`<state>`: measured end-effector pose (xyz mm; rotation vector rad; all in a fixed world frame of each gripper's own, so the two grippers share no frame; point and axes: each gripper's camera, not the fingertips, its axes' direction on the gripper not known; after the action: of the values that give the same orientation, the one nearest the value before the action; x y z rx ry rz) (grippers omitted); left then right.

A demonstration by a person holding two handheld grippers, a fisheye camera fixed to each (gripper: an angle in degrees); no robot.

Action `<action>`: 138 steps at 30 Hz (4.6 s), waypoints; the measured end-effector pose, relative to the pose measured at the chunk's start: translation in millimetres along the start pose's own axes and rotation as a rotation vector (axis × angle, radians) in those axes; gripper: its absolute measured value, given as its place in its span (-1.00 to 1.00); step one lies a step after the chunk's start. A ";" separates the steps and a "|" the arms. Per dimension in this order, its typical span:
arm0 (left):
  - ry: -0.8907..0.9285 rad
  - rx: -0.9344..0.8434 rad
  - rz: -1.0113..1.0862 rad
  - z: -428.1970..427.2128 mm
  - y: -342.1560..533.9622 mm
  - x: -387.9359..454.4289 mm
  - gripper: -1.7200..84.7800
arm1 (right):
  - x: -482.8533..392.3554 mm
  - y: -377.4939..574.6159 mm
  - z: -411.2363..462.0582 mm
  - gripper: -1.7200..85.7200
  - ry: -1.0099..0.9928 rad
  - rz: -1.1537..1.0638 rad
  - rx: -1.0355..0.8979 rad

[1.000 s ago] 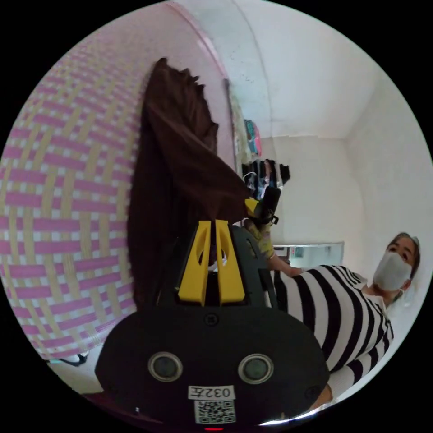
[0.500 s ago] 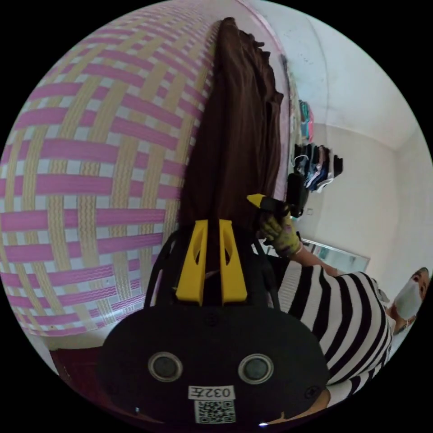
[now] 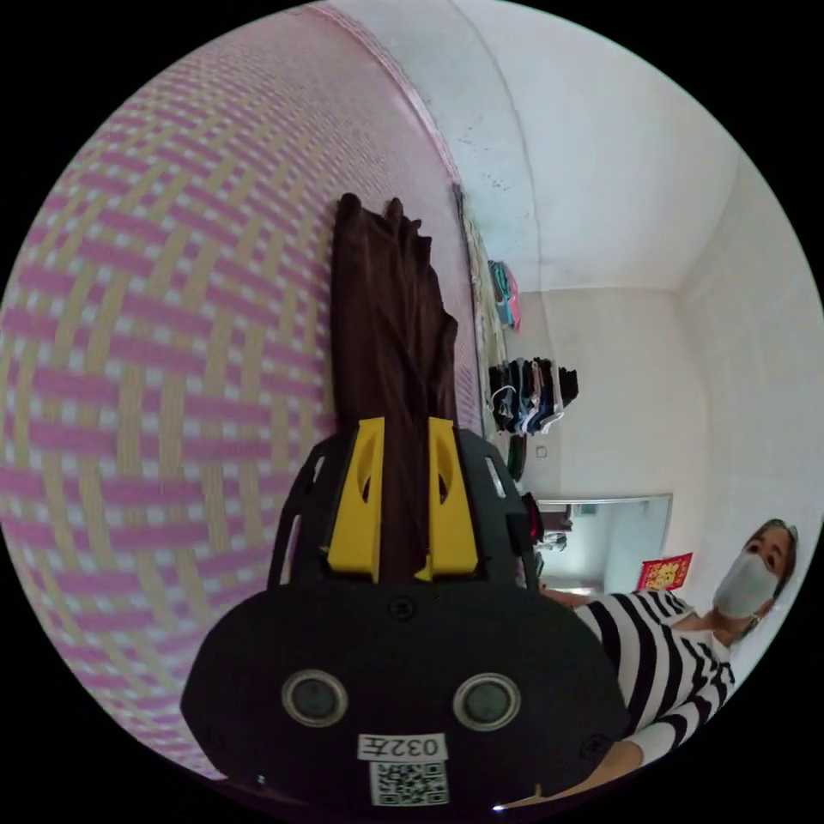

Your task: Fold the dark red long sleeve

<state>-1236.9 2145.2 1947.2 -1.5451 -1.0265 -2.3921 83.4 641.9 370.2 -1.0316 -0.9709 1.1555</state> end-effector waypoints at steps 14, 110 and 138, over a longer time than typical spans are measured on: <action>-0.015 -0.097 0.131 5.0 -241.3 13.8 -0.91 | -14.8 8.7 -0.1 -0.88 0.016 0.030 0.064; 0.052 -0.424 0.215 61.1 -87.9 5.9 -0.98 | -174.7 -381.0 85.6 -0.77 0.450 -0.157 0.144; 0.167 -0.453 0.192 77.2 -30.1 -123.3 -0.98 | -119.3 -245.8 64.1 -0.91 0.375 -0.126 0.020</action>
<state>-1132.5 2182.4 1848.4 -1.4436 -0.2980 -2.6737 62.3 507.8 615.8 -1.1059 -0.7134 0.8278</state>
